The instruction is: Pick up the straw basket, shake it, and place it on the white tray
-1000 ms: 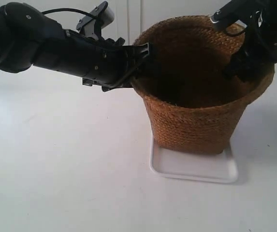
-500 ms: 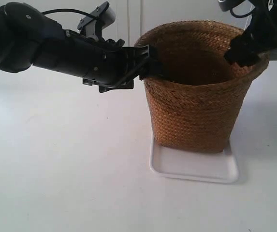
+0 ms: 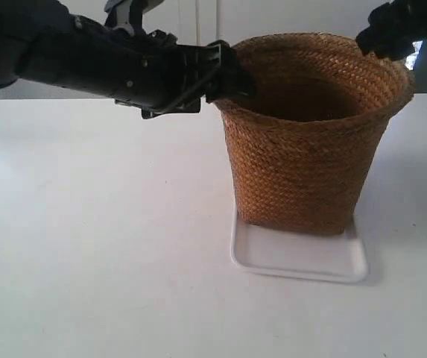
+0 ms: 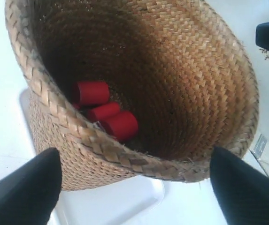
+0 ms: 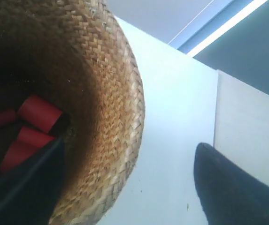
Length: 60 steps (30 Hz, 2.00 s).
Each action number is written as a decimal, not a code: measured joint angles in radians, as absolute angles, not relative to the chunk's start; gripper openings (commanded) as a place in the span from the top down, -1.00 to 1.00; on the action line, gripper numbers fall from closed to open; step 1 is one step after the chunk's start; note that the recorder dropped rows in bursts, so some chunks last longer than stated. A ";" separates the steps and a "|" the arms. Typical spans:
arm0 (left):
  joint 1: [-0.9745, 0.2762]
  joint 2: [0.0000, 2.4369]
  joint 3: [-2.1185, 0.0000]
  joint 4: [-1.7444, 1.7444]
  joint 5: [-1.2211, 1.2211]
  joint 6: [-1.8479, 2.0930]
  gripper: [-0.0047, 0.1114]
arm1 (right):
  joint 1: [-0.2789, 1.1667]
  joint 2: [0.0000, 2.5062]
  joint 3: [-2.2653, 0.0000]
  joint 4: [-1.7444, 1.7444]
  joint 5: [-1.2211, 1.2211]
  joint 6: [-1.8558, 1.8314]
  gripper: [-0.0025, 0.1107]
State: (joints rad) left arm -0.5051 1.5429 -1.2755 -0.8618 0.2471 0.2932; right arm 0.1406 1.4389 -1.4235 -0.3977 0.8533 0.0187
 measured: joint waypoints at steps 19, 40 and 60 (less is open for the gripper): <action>-0.505 1.337 -1.275 -0.839 0.339 0.375 0.91 | 0.141 1.229 -1.423 -0.109 0.882 0.025 0.75; -0.505 0.687 -0.570 -0.738 0.014 0.496 0.91 | 0.141 0.529 -0.689 -0.009 0.732 -0.091 0.96; -0.505 0.622 -0.418 -0.736 0.014 0.502 0.91 | 0.141 0.433 -0.549 -0.013 0.924 -0.091 0.96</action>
